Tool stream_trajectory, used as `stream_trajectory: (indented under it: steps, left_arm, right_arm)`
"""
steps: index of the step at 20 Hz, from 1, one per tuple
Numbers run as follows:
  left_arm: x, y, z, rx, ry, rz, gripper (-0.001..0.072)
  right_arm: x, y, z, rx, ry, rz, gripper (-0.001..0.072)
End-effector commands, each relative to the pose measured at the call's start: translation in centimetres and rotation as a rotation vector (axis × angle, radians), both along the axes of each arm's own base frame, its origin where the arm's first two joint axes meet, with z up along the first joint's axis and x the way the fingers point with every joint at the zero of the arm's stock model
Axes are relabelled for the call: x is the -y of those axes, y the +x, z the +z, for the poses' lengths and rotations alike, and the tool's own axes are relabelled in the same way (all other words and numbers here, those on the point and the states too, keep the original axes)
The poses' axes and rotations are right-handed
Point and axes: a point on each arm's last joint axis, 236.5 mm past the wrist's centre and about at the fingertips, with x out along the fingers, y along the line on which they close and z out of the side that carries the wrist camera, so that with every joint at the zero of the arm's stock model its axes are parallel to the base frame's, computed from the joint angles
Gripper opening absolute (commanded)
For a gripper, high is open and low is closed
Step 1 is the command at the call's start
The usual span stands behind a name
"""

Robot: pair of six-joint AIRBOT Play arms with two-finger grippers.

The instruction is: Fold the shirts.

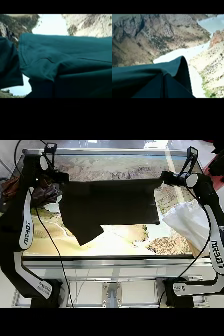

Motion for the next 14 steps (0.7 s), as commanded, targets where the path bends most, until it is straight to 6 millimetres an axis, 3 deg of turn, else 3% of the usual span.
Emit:
stream_trajectory:
  steps: [1,3,5,7,9,11,12,14]
  left_arm:
    - [1.8,-2.2,-4.5,-0.146,-0.070,-0.013,0.0008]
    - [2.8,-1.4,-6.0,-0.135,-0.115,-0.015,0.0008]
    - [2.8,0.2,-5.9,-0.070,-0.121,-0.010,0.0009]
    - [2.2,3.0,-3.7,0.063,-0.114,0.023,0.0008]
    - [1.3,6.6,0.7,0.266,-0.125,0.082,0.0008]
    - [1.3,9.0,4.9,0.430,-0.145,0.088,0.0008]
    - [1.3,9.3,5.6,0.455,-0.149,0.086,0.0008]
    - [1.2,8.4,3.7,0.379,-0.139,0.092,0.0008]
  right_arm:
    - [0.1,-1.3,-3.5,-0.092,-0.017,0.010,0.0033]
    - [0.1,-1.5,-6.0,-0.121,-0.009,0.004,0.0033]
    - [0.0,-1.0,-7.6,-0.130,0.003,-0.003,0.0033]
    - [0.2,0.8,-6.2,-0.035,0.019,-0.025,0.0033]
    - [0.7,2.8,-3.2,0.087,0.014,-0.044,0.0033]
    - [1.6,4.1,-0.3,0.172,0.005,-0.060,0.0033]
    - [2.1,4.4,0.4,0.190,0.005,-0.068,0.0033]
    - [2.5,4.3,0.3,0.180,0.006,-0.075,0.0033]
